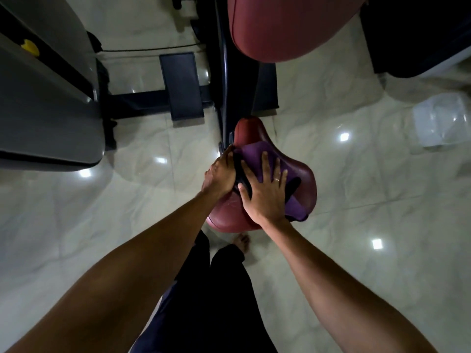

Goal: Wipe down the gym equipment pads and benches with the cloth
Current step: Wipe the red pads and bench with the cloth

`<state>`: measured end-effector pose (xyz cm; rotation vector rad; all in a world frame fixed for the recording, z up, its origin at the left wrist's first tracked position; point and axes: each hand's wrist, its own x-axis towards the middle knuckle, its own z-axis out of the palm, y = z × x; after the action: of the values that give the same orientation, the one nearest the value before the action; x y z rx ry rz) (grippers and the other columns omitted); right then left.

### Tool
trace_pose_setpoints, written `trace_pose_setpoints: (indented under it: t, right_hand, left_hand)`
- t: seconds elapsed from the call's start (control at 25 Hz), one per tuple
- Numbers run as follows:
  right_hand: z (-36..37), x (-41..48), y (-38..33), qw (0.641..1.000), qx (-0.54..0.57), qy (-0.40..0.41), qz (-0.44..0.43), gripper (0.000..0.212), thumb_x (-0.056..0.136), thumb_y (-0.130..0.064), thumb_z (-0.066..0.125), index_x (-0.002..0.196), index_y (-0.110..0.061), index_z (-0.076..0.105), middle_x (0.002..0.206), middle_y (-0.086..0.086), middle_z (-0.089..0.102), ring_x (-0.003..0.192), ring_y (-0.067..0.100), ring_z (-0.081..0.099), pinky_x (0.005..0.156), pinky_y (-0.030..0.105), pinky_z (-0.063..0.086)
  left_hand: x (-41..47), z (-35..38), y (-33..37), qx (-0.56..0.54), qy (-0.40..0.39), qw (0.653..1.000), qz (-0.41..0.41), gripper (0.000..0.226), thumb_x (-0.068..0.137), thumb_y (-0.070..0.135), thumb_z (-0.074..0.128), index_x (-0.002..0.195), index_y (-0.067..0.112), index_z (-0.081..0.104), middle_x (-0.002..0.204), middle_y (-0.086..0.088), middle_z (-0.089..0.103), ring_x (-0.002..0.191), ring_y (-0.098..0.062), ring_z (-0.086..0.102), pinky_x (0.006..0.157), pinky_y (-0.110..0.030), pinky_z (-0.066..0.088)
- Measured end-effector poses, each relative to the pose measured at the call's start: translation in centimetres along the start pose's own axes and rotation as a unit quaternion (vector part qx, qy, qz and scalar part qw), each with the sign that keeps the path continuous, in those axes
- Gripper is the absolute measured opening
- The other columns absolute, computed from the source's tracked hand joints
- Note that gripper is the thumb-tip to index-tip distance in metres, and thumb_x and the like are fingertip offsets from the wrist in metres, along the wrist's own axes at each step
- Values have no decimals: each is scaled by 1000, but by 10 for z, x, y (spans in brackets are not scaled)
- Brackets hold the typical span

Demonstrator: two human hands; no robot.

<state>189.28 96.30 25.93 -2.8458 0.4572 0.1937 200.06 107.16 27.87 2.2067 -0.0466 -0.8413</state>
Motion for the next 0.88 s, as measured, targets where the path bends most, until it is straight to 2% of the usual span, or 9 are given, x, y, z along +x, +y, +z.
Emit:
trace_pose_setpoints:
  t: [0.08, 0.16, 0.28, 0.36, 0.48, 0.56, 0.72, 0.8, 0.88]
  right_hand:
    - [-6, 35, 6, 999, -12, 19, -49, 61, 97, -57, 47, 155, -46, 34, 169, 11, 17, 151, 49, 18, 119, 68, 18]
    - [-15, 63, 13, 997, -1, 28, -70, 63, 94, -60, 46, 155, -44, 36, 168, 13, 21, 147, 49, 28, 116, 66, 29]
    - [-24, 80, 22, 999, 23, 28, -21, 72, 92, -66, 44, 157, -37, 33, 159, 19, 34, 126, 43, 56, 99, 51, 51]
    - [-30, 70, 33, 998, 26, 49, 13, 75, 94, -67, 45, 157, -28, 34, 143, 20, 51, 108, 37, 65, 86, 43, 56]
    - [-25, 33, 47, 999, -4, 5, 51, 75, 95, -66, 42, 159, -33, 24, 147, 21, 46, 134, 41, 47, 113, 56, 37]
    - [-23, 24, 41, 998, -9, -23, 58, 73, 95, -63, 44, 159, -40, 19, 158, 21, 35, 145, 44, 31, 120, 62, 23]
    - [-28, 71, 10, 997, 35, -1, -70, 65, 89, -54, 48, 152, -42, 41, 166, 17, 24, 147, 48, 29, 116, 63, 31]
    - [-37, 106, 2, 995, 43, -49, -69, 65, 87, -57, 56, 150, -45, 43, 168, 9, 17, 147, 45, 27, 116, 60, 33]
    - [-49, 135, -1, 991, 57, -121, -28, 73, 88, -61, 61, 154, -47, 33, 166, 8, 18, 141, 45, 36, 111, 56, 42]
  left_hand:
    - [9, 4, 3, 0, 13, 1000, -26, 50, 108, 49, 18, 135, 27, 54, 134, -14, 63, 123, -38, 58, 104, -49, 44]
    - [15, 8, 9, 33, 10, 998, -51, 53, 109, 48, 15, 149, 29, 44, 142, -16, 58, 128, -40, 55, 107, -50, 39]
    - [18, 11, 15, 103, -2, 993, -60, 51, 110, 43, 16, 160, 36, 21, 146, -18, 53, 129, -41, 53, 107, -49, 37]
    - [15, 12, 11, 148, -1, 988, -47, 51, 110, 42, 18, 161, 36, 15, 141, -20, 57, 123, -41, 57, 102, -48, 41]
    - [10, 13, 12, 121, 20, 992, -36, 53, 109, 50, 16, 160, 37, 20, 142, -18, 58, 123, -41, 59, 103, -49, 42]
    - [5, 11, 16, 126, 26, 992, -18, 52, 109, 49, 18, 159, 37, 21, 145, -15, 56, 122, -41, 59, 102, -49, 43]
    - [7, 8, 12, 159, -2, 987, -13, 51, 110, 34, 24, 161, 31, 16, 153, -11, 47, 123, -42, 57, 103, -52, 42]
    - [12, 8, 10, 151, -10, 988, -35, 52, 109, 34, 25, 160, 34, 16, 151, -13, 49, 129, -41, 53, 107, -52, 38]
    - [13, 10, 10, 169, -13, 985, -37, 52, 109, 35, 25, 160, 37, 15, 151, -13, 49, 128, -41, 53, 107, -52, 37]
